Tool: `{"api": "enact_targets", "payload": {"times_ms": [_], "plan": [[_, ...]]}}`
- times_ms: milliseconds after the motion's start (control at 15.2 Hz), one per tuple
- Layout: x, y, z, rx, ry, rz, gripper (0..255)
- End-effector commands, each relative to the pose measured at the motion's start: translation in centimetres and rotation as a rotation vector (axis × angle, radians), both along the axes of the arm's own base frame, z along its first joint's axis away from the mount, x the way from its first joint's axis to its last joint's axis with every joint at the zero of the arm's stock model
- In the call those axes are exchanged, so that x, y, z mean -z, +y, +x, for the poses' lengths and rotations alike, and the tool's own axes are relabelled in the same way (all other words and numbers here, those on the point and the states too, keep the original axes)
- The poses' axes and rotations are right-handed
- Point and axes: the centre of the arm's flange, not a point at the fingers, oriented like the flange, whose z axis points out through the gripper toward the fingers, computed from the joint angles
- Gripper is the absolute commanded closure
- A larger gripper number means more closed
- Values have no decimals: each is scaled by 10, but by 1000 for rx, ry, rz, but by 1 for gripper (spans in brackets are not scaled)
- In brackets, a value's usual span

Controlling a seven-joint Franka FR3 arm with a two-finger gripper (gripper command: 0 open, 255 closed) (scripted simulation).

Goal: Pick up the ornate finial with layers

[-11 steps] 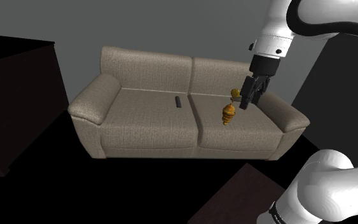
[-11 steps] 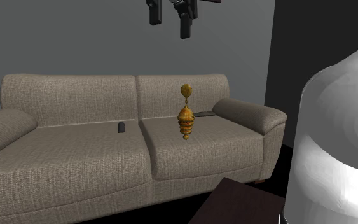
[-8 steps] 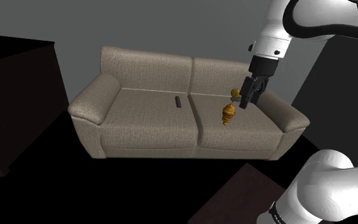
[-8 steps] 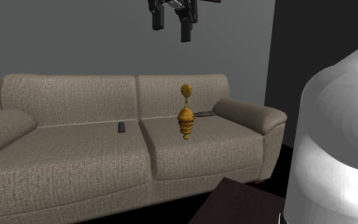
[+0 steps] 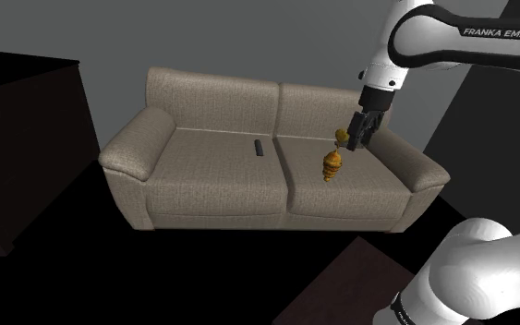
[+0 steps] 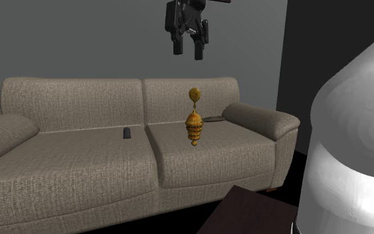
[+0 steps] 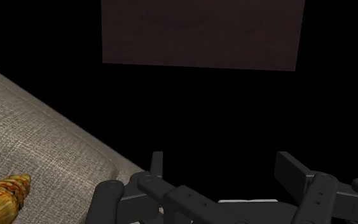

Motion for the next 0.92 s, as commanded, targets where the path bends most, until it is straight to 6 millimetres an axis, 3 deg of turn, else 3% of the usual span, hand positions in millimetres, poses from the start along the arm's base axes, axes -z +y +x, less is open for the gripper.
{"api": "enact_targets", "payload": {"times_ms": [0,858], "plan": [[10,-19,12,-4,-5,-8,0],[49,-160,85,-17,-36,-53,0]]}}
